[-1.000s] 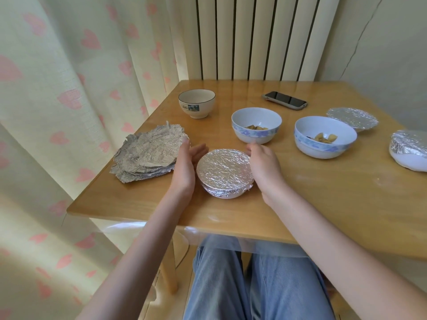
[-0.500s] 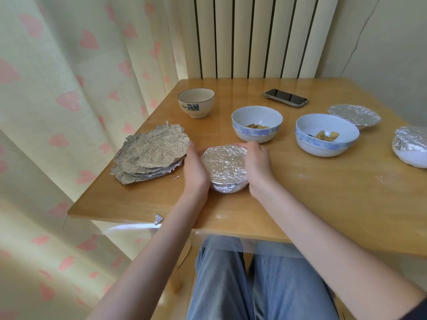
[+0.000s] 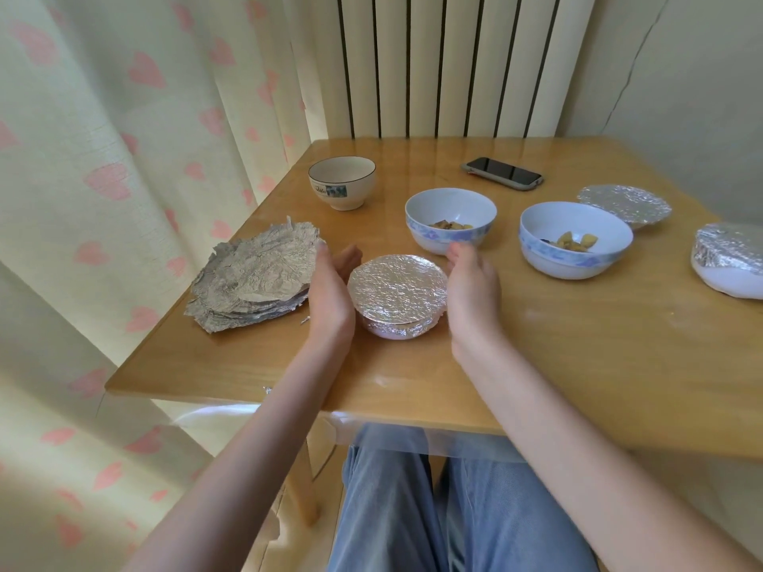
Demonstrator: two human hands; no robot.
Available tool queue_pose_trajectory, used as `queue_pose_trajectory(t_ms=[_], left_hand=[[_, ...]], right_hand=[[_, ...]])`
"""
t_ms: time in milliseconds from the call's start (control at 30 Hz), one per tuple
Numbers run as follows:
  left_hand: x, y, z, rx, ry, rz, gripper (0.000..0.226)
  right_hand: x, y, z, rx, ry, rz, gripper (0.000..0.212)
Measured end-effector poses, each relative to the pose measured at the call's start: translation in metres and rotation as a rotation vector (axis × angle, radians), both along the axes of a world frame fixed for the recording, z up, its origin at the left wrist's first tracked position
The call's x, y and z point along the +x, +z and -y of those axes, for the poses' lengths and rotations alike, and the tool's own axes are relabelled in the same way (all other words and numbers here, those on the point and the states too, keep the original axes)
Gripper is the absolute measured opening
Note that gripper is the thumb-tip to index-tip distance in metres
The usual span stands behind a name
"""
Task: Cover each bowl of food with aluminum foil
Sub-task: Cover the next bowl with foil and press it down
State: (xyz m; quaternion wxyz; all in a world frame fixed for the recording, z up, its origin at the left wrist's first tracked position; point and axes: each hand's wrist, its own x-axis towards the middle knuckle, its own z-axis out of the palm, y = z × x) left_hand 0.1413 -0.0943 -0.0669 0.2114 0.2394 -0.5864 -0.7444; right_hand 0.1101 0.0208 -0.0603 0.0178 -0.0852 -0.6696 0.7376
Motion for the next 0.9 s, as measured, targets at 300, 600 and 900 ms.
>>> queue_pose_trajectory(t_ms=[300, 600, 900], left_hand=[[-0.010, -0.005, -0.003, 0.070, -0.045, 0.052, 0.066], [0.005, -0.017, -0.021, 0.055, 0.099, 0.025, 0.056], [0.008, -0.005, -0.005, 0.077, -0.032, -0.017, 0.062]], right_hand=[[0.008, -0.004, 0.028, 0.088, -0.130, -0.018, 0.039], [-0.015, -0.006, 0.000, 0.073, 0.340, 0.017, 0.058], [0.014, -0.008, 0.009, -0.141, -0.085, 0.040, 0.041]])
